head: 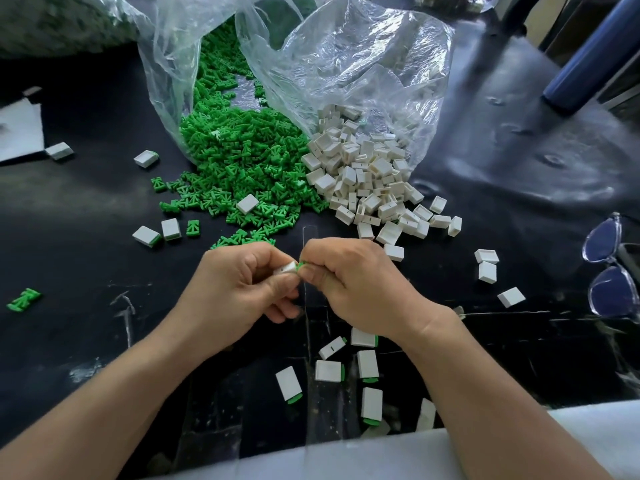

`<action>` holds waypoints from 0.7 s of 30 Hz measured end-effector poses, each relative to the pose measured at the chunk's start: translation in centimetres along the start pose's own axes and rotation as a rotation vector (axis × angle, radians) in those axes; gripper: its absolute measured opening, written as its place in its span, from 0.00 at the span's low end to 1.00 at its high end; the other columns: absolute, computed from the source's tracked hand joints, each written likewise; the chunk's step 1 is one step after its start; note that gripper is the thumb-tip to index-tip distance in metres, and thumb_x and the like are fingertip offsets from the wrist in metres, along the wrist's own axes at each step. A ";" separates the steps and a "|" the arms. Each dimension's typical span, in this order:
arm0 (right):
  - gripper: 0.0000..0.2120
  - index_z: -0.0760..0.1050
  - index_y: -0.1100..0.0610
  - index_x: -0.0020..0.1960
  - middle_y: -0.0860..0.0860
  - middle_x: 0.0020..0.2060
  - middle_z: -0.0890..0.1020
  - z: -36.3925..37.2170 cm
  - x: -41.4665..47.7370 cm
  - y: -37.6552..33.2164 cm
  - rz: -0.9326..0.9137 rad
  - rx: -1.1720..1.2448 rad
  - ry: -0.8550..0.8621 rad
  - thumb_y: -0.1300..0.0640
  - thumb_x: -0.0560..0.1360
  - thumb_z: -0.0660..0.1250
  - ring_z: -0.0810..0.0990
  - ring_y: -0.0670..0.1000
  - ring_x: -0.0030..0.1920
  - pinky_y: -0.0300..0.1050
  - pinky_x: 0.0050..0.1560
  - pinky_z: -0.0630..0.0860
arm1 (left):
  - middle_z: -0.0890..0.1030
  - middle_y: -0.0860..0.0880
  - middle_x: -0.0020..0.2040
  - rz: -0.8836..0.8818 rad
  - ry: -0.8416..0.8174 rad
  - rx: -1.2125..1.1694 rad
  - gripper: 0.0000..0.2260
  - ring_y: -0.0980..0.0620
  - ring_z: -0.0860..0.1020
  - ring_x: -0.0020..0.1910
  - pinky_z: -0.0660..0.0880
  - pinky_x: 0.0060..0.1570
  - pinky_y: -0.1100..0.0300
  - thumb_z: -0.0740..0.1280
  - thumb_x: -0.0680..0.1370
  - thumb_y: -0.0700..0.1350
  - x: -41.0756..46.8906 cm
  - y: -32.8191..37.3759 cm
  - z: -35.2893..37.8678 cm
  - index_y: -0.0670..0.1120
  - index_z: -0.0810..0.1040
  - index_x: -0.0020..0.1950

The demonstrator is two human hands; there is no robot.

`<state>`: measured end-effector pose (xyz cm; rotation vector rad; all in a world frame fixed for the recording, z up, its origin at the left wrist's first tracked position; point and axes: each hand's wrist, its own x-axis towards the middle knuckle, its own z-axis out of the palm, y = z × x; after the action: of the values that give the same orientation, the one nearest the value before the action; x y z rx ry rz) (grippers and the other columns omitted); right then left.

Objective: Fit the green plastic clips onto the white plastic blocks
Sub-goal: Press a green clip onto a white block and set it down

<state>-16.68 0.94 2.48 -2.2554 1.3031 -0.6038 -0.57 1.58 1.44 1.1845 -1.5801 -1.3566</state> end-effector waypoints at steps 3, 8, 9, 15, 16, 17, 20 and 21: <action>0.09 0.71 0.58 0.37 0.48 0.29 0.72 0.1 0.1 -0.1 0.039 0.152 0.114 0.61 0.76 0.63 0.70 0.49 0.32 0.42 0.34 0.67 | 0.83 0.46 0.33 0.020 0.028 -0.115 0.06 0.51 0.82 0.30 0.77 0.29 0.64 0.67 0.68 0.42 0.4 0.4 -0.2 0.41 0.79 0.42; 0.18 0.75 0.58 0.37 0.53 0.29 0.77 0.0 0.5 -0.4 0.200 0.560 0.155 0.44 0.73 0.60 0.77 0.51 0.31 0.45 0.31 0.74 | 0.84 0.46 0.36 0.052 0.091 -0.215 0.08 0.49 0.83 0.34 0.79 0.31 0.61 0.67 0.68 0.45 0.6 0.5 -0.4 0.46 0.77 0.46; 0.21 0.75 0.58 0.36 0.50 0.28 0.77 -0.1 0.6 -0.4 0.242 0.644 0.163 0.41 0.71 0.57 0.76 0.47 0.29 0.39 0.29 0.72 | 0.84 0.47 0.37 0.063 0.108 -0.227 0.08 0.51 0.83 0.37 0.79 0.32 0.61 0.67 0.68 0.45 0.6 0.5 -0.3 0.47 0.77 0.46; 0.27 0.76 0.58 0.43 0.49 0.32 0.80 -0.1 0.7 -0.5 0.414 0.922 -0.040 0.36 0.67 0.53 0.77 0.46 0.32 0.37 0.31 0.71 | 0.82 0.49 0.51 0.132 0.103 -0.282 0.04 0.57 0.79 0.55 0.75 0.47 0.68 0.69 0.66 0.42 0.8 0.4 -0.3 0.50 0.81 0.38; 0.28 0.76 0.58 0.45 0.50 0.34 0.80 0.1 0.7 -0.8 0.399 0.966 -0.099 0.36 0.67 0.53 0.78 0.46 0.33 0.37 0.32 0.72 | 0.82 0.48 0.51 0.128 0.082 -0.307 0.05 0.56 0.79 0.55 0.75 0.47 0.67 0.69 0.65 0.41 0.7 0.4 -0.3 0.51 0.82 0.37; 0.28 0.76 0.59 0.47 0.50 0.35 0.81 0.4 0.7 -1.1 0.385 1.017 -0.151 0.37 0.67 0.53 0.78 0.47 0.34 0.36 0.31 0.72 | 0.82 0.49 0.50 0.121 0.059 -0.333 0.06 0.56 0.80 0.52 0.76 0.46 0.66 0.68 0.66 0.41 0.7 0.5 -0.3 0.51 0.83 0.36; 0.27 0.75 0.59 0.46 0.51 0.34 0.79 0.7 0.9 -1.6 0.385 1.140 -0.238 0.38 0.68 0.52 0.77 0.47 0.33 0.36 0.31 0.71 | 0.84 0.52 0.45 0.114 0.013 -0.376 0.07 0.56 0.81 0.43 0.77 0.40 0.66 0.67 0.66 0.40 0.6 0.7 -0.4 0.51 0.83 0.37; 0.26 0.75 0.59 0.45 0.51 0.33 0.79 0.7 0.9 -1.7 0.392 1.164 -0.249 0.38 0.68 0.52 0.76 0.46 0.32 0.36 0.31 0.70 | 0.84 0.52 0.44 0.112 0.009 -0.371 0.06 0.53 0.81 0.39 0.77 0.38 0.66 0.67 0.66 0.40 0.6 0.7 -0.3 0.50 0.83 0.37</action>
<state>-14.79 1.02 3.05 -1.0505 0.8542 -0.6557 -0.57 0.95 2.20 0.8631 -1.2951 -1.4875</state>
